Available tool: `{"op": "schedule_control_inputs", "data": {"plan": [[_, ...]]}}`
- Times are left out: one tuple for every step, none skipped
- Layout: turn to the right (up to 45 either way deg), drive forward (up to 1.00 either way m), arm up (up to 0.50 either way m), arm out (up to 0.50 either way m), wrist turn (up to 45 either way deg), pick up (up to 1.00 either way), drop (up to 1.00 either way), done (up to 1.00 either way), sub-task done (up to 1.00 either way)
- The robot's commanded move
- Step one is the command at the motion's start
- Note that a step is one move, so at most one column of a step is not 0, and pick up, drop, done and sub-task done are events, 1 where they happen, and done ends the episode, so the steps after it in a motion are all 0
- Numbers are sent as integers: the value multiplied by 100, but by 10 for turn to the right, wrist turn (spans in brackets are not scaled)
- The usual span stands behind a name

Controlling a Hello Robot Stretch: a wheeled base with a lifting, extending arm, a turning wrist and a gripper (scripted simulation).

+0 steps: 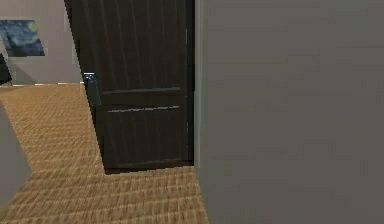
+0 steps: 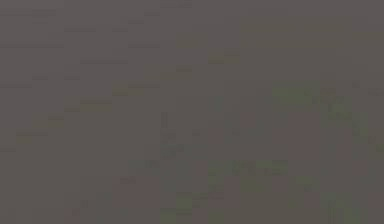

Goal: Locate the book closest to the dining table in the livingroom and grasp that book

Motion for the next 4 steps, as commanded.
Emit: {"op": "schedule_control_inputs", "data": {"plan": [[-60, 0, 0, 0, 0, 0, 0, 0, 0], [0, 30, 0, 0, 0, 0, 0, 0, 0], [-360, 0, 0, 0, 0, 0, 0, 0, 0], [0, 100, 0, 0, 0, 0, 0, 0, 0]]}}
